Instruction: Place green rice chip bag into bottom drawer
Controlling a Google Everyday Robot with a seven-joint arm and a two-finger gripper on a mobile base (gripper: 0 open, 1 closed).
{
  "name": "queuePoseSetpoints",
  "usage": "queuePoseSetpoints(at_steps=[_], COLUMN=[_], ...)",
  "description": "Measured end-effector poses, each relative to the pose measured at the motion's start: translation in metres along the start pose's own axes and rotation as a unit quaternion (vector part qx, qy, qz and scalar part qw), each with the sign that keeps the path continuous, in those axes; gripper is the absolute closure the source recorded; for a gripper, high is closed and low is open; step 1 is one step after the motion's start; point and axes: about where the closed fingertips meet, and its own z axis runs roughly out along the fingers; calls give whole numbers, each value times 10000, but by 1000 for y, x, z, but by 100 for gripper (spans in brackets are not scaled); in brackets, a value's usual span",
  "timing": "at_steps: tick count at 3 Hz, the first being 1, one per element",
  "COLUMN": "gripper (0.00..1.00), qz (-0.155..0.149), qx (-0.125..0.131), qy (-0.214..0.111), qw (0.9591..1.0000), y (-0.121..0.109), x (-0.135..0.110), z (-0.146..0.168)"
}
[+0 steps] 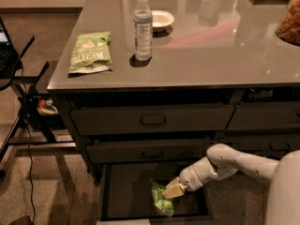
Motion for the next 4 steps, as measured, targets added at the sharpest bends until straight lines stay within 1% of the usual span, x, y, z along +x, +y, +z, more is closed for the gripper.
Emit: queuePoseSetpoints(at_steps=[1,2,3,4], gripper=[100,100,100,100], qz=[79,98,98,32], qx=[-155,-563,-575,-805], qy=[-124,-285,-292,-541], qw=[9998,9980,9979,9953], y=[-23,-52,-53,-49], x=[2,0,-1,-3], z=[15,42,43,59])
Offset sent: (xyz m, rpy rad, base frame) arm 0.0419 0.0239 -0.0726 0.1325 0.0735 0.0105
